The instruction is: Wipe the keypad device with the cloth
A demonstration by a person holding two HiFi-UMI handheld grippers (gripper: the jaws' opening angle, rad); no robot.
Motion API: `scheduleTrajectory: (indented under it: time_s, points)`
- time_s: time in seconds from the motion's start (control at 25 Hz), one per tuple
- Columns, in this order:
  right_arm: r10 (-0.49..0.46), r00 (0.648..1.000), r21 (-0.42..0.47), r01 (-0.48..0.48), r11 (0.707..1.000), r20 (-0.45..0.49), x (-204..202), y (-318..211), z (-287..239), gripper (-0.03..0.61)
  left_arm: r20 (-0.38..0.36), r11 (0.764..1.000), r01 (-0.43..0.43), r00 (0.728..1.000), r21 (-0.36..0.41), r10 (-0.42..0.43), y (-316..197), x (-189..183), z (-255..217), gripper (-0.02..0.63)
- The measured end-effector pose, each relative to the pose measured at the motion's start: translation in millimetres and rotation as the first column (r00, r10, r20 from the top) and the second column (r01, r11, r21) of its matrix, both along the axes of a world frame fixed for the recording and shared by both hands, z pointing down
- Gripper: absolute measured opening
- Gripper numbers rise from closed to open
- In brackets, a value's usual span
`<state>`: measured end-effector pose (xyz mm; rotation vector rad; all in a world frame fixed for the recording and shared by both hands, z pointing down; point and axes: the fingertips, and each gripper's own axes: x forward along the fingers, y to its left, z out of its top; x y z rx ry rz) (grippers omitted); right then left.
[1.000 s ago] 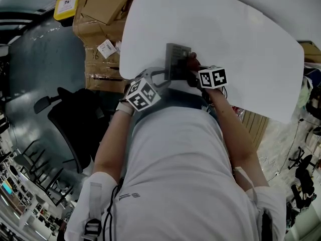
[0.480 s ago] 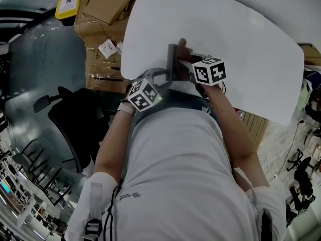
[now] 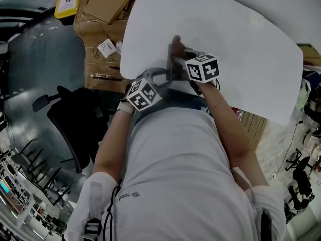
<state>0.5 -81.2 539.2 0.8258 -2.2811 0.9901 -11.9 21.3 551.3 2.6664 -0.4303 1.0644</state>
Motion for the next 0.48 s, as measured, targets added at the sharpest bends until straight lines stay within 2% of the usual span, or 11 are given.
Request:
scheduleTrajectory:
  time_s: [0.48]
  points:
    - [0.046,0.999,-0.019,-0.046,0.999,0.022,12,-1,9,0.101,-0.007,1.000,-0.003,1.000,-0.002,0.003,0,1,-1,0.173]
